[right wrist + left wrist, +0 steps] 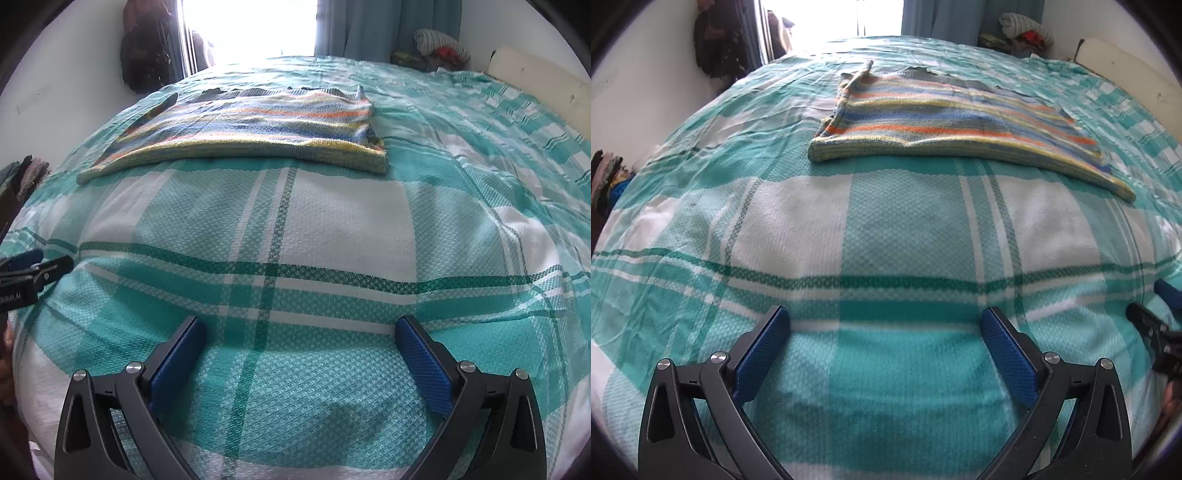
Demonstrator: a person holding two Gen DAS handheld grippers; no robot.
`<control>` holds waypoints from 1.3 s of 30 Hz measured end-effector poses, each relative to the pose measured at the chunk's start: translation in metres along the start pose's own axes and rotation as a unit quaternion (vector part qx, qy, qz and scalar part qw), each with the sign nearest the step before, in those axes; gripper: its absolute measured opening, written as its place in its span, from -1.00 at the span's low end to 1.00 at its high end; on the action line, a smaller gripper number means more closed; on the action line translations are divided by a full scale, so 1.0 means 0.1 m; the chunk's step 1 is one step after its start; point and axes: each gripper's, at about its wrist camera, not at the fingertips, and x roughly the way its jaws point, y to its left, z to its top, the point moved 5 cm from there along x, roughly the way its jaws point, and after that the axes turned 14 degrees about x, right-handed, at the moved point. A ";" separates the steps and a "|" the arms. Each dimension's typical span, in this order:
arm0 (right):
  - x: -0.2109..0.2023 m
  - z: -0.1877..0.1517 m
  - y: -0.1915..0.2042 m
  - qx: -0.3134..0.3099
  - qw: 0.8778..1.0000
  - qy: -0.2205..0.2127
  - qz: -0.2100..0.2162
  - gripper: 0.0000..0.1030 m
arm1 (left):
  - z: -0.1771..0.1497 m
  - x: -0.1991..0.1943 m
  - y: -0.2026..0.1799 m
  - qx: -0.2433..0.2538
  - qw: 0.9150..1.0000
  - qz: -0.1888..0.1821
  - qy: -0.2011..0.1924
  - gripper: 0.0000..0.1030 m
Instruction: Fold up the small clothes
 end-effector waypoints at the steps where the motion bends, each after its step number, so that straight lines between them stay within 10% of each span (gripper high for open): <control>1: -0.01 0.03 -0.01 0.000 1.000 0.014 0.005 0.97 | -0.01 -0.06 -0.01 0.001 1.000 0.000 0.006 0.98; 7: -0.27 0.58 -0.38 0.068 0.991 0.037 0.112 0.94 | 0.43 -0.63 -0.62 0.089 0.993 -0.028 -0.076 0.97; 13: -0.05 1.55 -1.12 0.192 0.961 0.052 0.191 0.73 | 1.31 -0.42 -1.97 0.286 0.946 -0.064 -0.142 0.97; 17: 0.39 2.17 -1.23 0.215 0.942 0.095 0.238 0.59 | 1.72 0.29 -2.69 0.348 0.931 -0.054 -0.099 0.94; 19: 0.62 2.44 -1.20 0.212 0.937 0.114 0.253 0.55 | 1.79 0.58 -2.82 0.354 0.931 -0.049 -0.072 0.47; 24: 1.24 2.87 -1.04 0.197 0.937 0.142 0.251 0.54 | 2.00 0.81 -2.72 0.267 0.958 -0.090 -0.047 -0.65; 28: 1.74 3.00 -0.83 0.221 0.927 0.171 0.249 0.51 | 2.05 0.70 -2.58 0.225 0.964 -0.131 -0.060 -0.73; 31: 1.85 3.05 -0.63 0.216 0.935 0.162 0.231 -0.80 | 2.13 0.47 -2.34 0.186 0.967 -0.150 -0.086 -0.73; 39: 0.98 3.46 0.48 0.135 0.947 0.089 0.279 -0.82 | 2.08 -0.03 -0.52 -0.065 0.971 -0.193 -0.125 -0.77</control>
